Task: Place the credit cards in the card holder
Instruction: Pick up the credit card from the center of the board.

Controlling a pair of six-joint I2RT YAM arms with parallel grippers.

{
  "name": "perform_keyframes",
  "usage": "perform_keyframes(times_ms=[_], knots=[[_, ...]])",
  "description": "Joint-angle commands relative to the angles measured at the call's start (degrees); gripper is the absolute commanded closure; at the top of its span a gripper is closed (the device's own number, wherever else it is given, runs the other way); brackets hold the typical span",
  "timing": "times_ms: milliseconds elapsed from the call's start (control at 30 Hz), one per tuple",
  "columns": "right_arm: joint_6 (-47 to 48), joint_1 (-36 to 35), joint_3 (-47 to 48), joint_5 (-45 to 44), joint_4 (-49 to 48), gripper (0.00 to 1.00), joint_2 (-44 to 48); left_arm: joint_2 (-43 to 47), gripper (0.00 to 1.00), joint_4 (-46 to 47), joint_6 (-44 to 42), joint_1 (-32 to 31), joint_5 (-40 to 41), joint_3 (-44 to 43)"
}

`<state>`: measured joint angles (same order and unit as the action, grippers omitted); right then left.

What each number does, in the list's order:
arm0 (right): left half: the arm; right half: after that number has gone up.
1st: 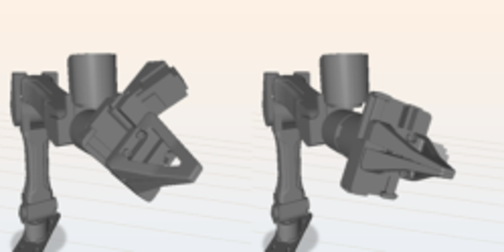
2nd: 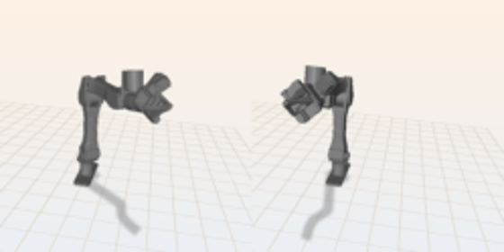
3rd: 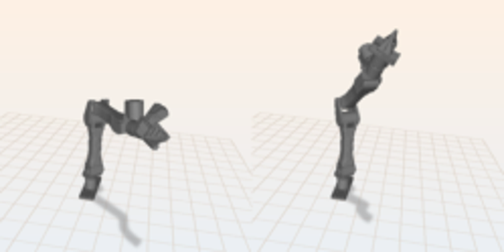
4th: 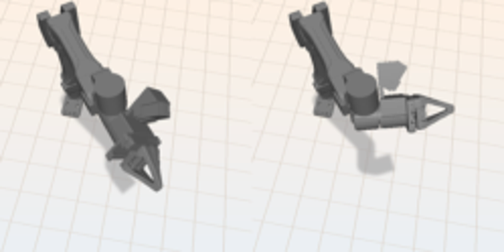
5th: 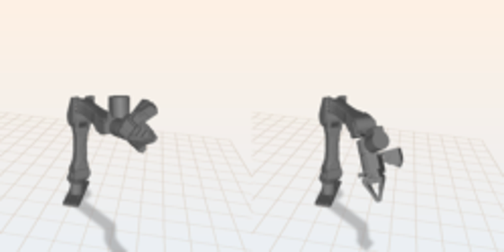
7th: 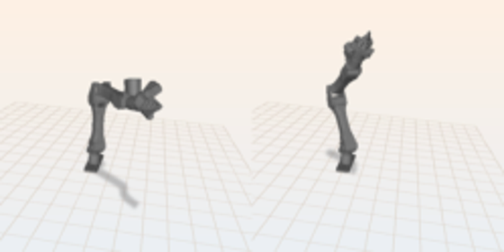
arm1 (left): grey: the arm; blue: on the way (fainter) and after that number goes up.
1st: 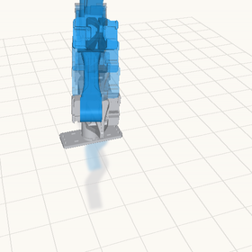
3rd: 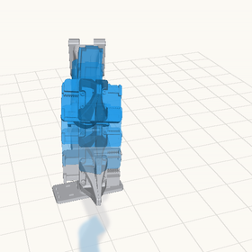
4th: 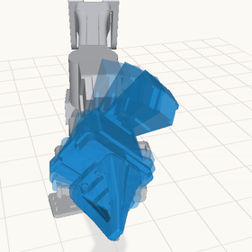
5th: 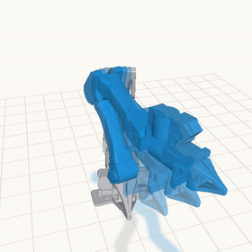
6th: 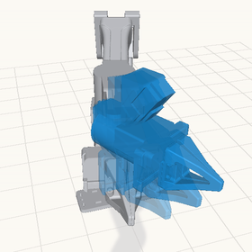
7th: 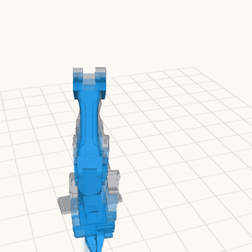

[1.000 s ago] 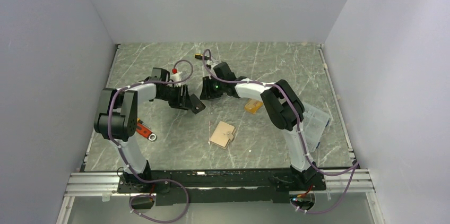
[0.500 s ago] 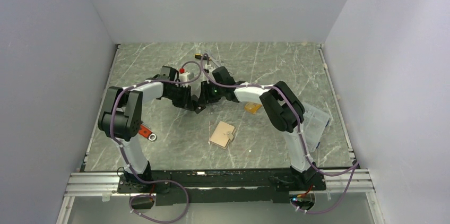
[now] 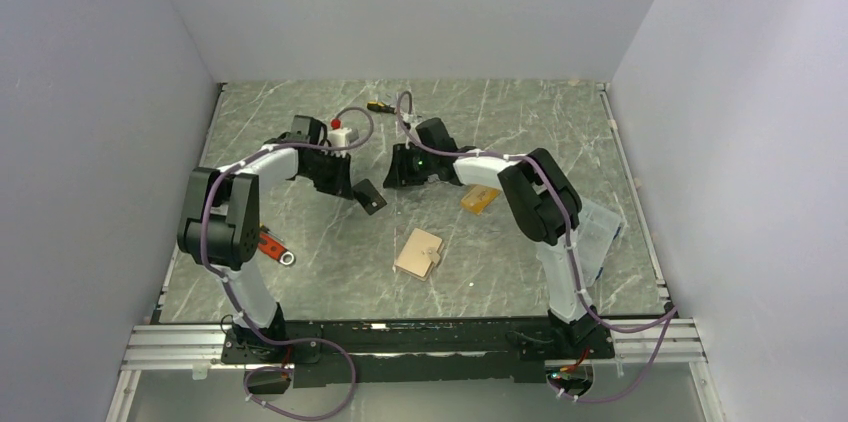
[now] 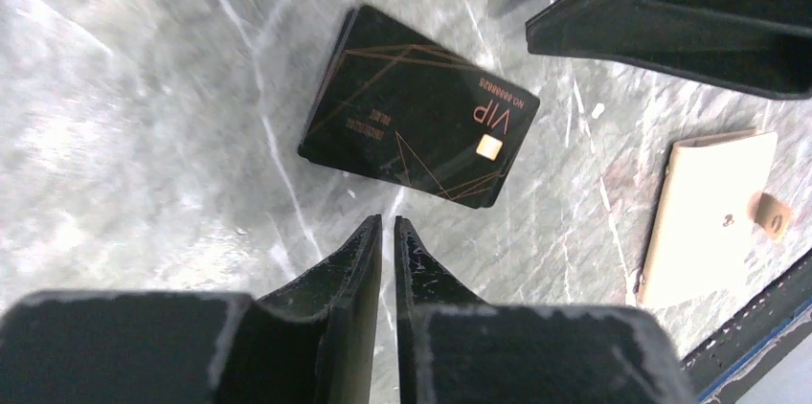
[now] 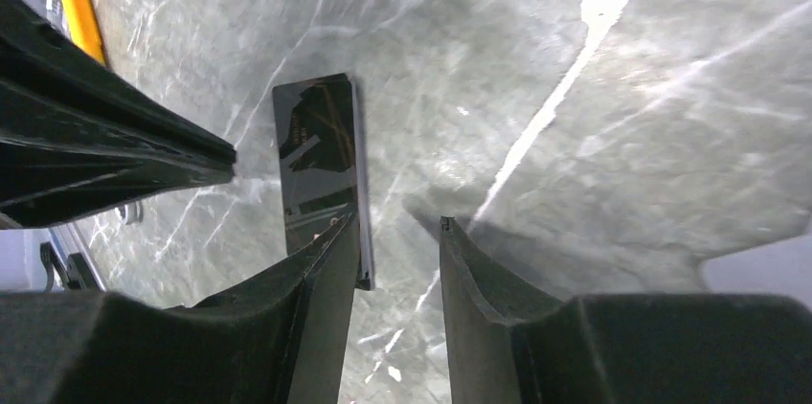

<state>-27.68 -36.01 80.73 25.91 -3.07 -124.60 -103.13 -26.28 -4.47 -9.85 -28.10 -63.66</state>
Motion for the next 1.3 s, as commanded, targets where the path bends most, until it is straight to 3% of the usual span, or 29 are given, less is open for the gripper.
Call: perform_keyframes(times_ms=[0,267,667,933,1033,1100,1200,1267], knots=[[-1.65,0.48,2.89,1.7,-0.9,0.6,-0.69,2.96,0.83,0.1,-2.43,1.82,-2.02,-3.27],[-2.08,-2.98,1.46,2.27,-0.89,0.59,-1.76,2.41,0.82,-0.44,-5.79,4.91,-7.91,-1.9],[-3.5,-2.6,-0.35,3.03,-0.6,0.61,-0.43,2.9,0.78,-6.69,-19.57,4.62,-7.34,-4.77],[-5.44,1.38,5.32,4.97,-2.3,0.81,-1.76,6.02,0.77,-5.67,-20.52,2.03,-12.53,-1.15],[-6.63,0.58,7.33,6.68,-3.52,0.82,-2.96,5.79,0.78,-5.36,-19.39,2.47,-13.33,-1.06],[-5.69,-0.47,8.84,6.61,-2.66,0.79,-3.71,5.62,0.78,-5.68,-18.95,3.22,-14.08,-1.39],[-3.48,-2.08,11.02,4.78,0.71,0.58,-4.92,6.14,0.76,-6.33,-20.21,3.69,-13.36,-1.43],[-2.72,-2.61,11.37,2.9,1.59,0.52,-5.07,7.67,0.75,-6.2,-22.29,3.69,-12.52,-0.6]])
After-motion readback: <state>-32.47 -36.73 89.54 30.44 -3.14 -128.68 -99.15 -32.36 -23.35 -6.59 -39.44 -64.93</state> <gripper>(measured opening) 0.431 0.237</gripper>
